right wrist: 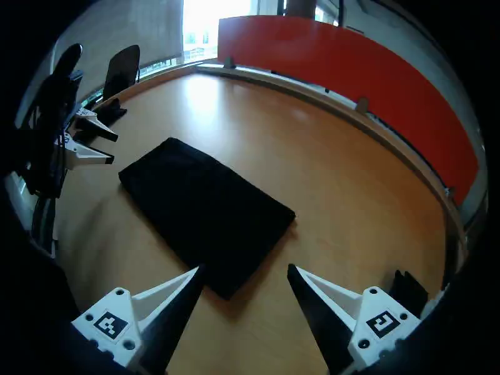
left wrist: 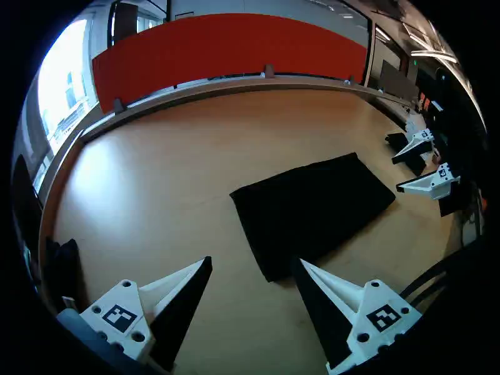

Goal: Fold towel

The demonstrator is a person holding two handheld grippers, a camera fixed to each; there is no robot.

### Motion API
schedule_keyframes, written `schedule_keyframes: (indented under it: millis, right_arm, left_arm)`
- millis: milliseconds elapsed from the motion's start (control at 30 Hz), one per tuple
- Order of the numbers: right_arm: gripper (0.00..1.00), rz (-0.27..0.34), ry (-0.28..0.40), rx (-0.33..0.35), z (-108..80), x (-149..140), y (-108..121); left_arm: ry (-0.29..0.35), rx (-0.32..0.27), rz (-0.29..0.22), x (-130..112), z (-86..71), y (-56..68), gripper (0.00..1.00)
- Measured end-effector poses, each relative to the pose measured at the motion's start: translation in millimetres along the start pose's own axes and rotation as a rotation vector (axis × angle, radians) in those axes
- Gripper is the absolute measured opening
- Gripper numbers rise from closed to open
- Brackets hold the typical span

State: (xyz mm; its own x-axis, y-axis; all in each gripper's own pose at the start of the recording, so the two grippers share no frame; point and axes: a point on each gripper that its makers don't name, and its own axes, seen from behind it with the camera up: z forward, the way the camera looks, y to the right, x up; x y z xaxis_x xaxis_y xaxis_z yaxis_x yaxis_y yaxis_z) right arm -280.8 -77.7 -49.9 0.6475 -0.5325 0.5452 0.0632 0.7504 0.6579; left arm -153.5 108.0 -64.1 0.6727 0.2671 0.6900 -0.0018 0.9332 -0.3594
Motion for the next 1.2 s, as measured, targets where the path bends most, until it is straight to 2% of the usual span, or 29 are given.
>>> schedule_keyframes:
  millis: [500, 700, 933, 1200]
  right_arm:
    - [1.00, -0.033, -0.017, 0.037, 4.4, -6, -5]
    - [1.00, -0.042, -0.032, 0.054, 8.1, -15, -9]
    - [0.99, -0.049, -0.051, 0.074, 11.9, -23, -14]
    - [0.86, -0.065, -0.085, 0.088, 11.4, -33, -15]
  left_arm:
    - [0.032, 0.056, -0.050, -9, -15.9, -9.0, 0.93]
    - [0.056, 0.085, -0.050, -15, -23.9, -13.6, 0.93]
    - [0.100, 0.121, -0.072, -21, -33.5, -18.8, 0.93]
    - [0.120, 0.148, -0.092, -30, -38.6, -21.5, 0.93]
